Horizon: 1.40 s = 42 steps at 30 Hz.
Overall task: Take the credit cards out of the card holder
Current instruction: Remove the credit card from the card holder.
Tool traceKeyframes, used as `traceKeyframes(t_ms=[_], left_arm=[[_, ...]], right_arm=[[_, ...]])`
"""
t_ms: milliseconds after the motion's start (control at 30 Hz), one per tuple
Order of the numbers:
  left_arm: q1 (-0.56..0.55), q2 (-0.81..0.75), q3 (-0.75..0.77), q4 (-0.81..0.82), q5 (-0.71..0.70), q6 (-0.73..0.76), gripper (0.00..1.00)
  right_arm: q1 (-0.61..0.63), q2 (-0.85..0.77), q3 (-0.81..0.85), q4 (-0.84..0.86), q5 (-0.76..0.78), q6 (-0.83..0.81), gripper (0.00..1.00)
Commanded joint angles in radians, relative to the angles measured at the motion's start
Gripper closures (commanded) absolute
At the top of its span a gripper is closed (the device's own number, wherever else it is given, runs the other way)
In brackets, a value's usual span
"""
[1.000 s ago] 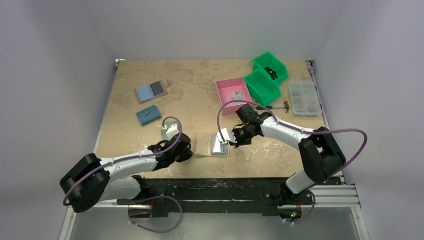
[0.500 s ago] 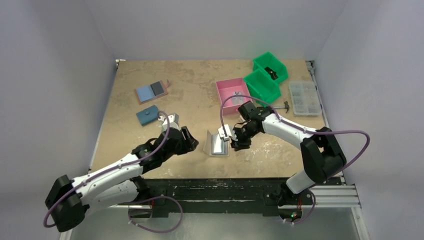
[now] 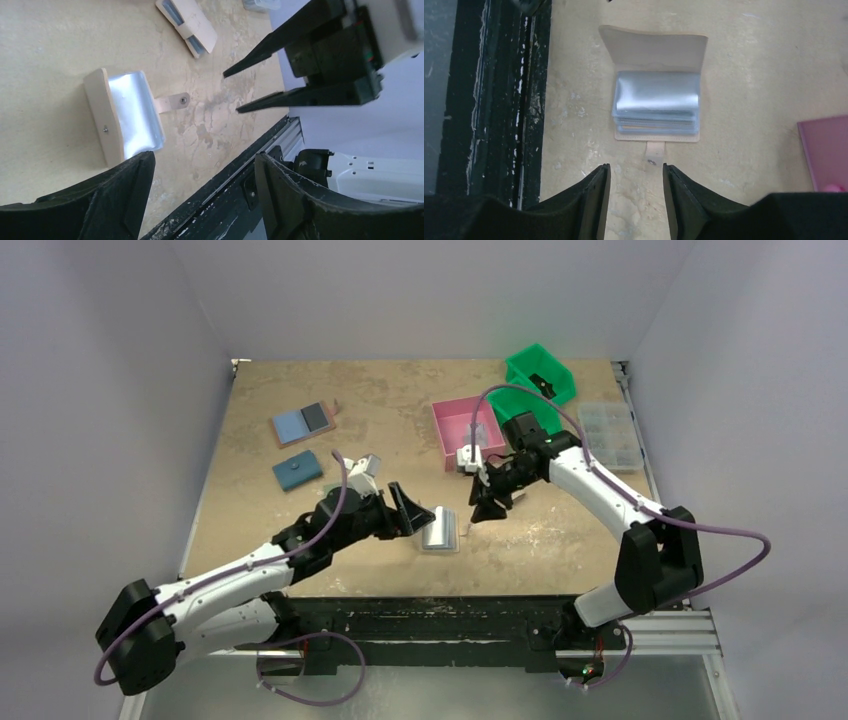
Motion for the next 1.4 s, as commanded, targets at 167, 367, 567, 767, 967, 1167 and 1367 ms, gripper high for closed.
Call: traceKeyframes(t_ms=[167,367,567,767,967,1167,1367], left_arm=[[-0.085,0.254,0.18,-0.017,-0.063,-0.019,0.28],[-0.148,0.517,0.388,-0.324,-0.274,-0.047,0.3],[-0.155,0.623,0.442,-0.412,-0.374,-0.051,0.33],[-0.155,0.681,0.452,-0.401,-0.365,-0.022,0.33],[-0.156,0.701,0.443,-0.346,-0.31,-0.007,0.31],[-0.149,0.684,0.406,-0.292,-0.261,0.004,0.3],[-0.143,0.688,0.389,-0.271,-0.25,0.006,0.29]], right_arm=[[-0.164,-0.008,-0.034,0.075,-0.119,0.26,0.65],[-0.18,0.027,-0.04,0.086,-0.103,0.286,0.7],[-0.18,0.019,-0.057,0.113,-0.067,0.304,0.7],[-0.18,0.028,-0.06,0.116,-0.062,0.305,0.7],[-0.18,0.029,-0.064,0.117,-0.058,0.304,0.7],[-0.18,0.037,-0.067,0.117,-0.057,0.303,0.7],[-0.177,0.039,-0.072,0.119,-0.065,0.302,0.7]])
